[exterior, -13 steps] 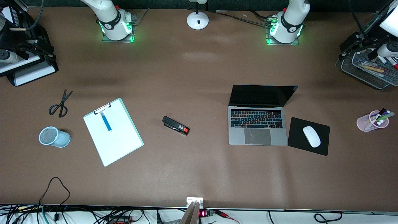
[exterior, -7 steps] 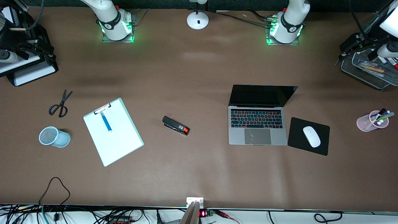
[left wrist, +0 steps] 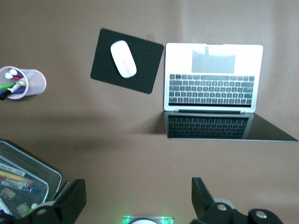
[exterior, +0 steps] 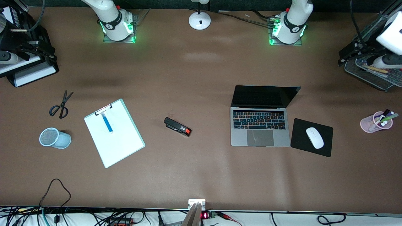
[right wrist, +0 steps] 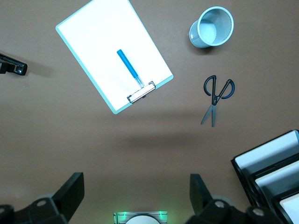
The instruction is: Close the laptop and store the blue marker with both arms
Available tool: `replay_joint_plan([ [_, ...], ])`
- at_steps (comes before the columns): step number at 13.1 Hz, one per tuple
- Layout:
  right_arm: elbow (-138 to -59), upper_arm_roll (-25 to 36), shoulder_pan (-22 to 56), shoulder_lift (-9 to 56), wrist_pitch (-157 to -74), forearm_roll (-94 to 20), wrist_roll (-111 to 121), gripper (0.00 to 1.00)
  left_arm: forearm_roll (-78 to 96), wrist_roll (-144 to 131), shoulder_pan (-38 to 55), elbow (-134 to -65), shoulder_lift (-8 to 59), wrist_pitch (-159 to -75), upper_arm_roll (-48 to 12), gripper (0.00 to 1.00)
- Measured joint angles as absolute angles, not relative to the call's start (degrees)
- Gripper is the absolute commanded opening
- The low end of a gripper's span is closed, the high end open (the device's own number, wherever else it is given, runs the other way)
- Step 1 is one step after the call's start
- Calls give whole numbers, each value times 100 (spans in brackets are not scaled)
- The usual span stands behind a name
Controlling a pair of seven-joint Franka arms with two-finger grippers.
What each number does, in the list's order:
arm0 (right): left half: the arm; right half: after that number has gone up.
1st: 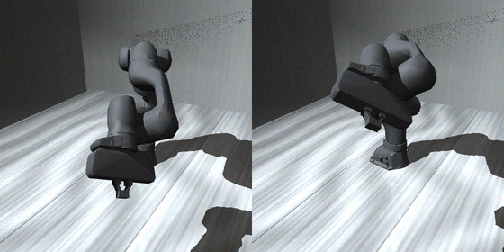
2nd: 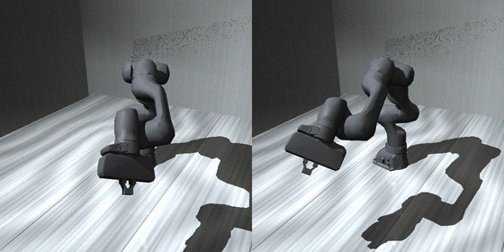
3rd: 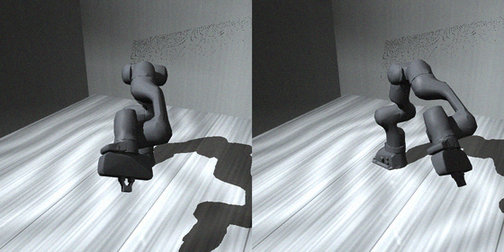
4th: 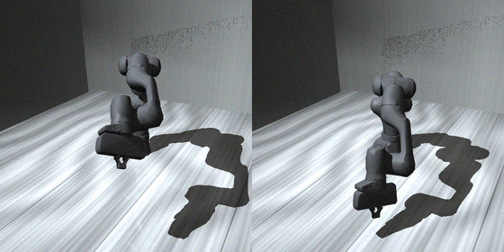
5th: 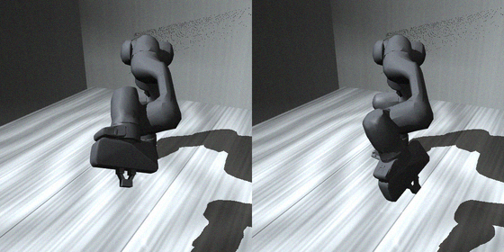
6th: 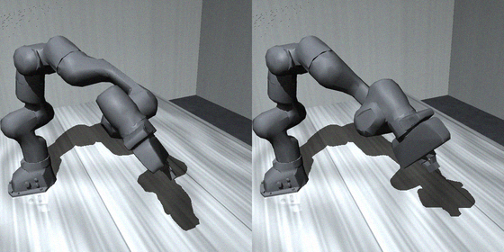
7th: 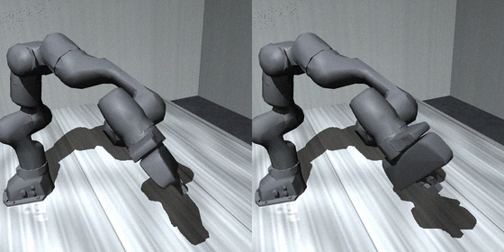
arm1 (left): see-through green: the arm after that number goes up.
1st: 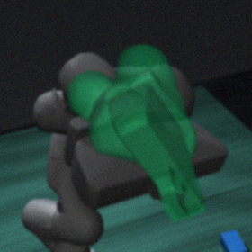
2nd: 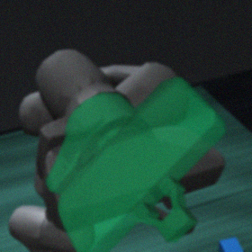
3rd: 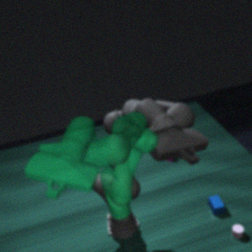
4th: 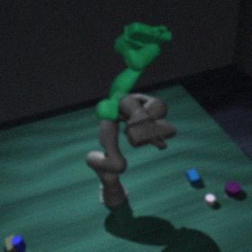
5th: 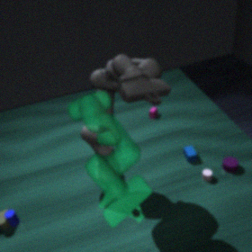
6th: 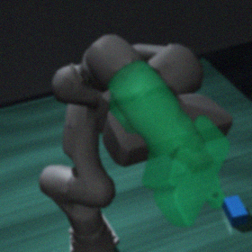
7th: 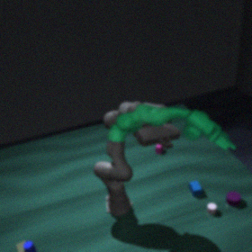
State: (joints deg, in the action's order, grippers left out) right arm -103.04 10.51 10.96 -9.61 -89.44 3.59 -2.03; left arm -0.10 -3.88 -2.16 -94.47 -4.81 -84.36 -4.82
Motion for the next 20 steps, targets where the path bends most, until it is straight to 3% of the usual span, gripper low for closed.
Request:
replay_joint_plan([
  [4,-10290,1047,1097,-668,-8995,359,-202,100,82,-725,-201,-9517,-268,-8161,-735,100],
  [10,-10039,1058,1066,55,-9182,359,-177,100,239,-1680,-138,-9994,246,-8176,-1573,100],
  [14,-9498,1055,1062,1029,-9321,358,-109,100,344,-1694,-143,-10669,382,-8704,-1652,100],
  [20,-9289,1049,1060,2186,-10332,-45,721,100,346,-1729,-141,-11573,379,-9858,-1939,100],
])
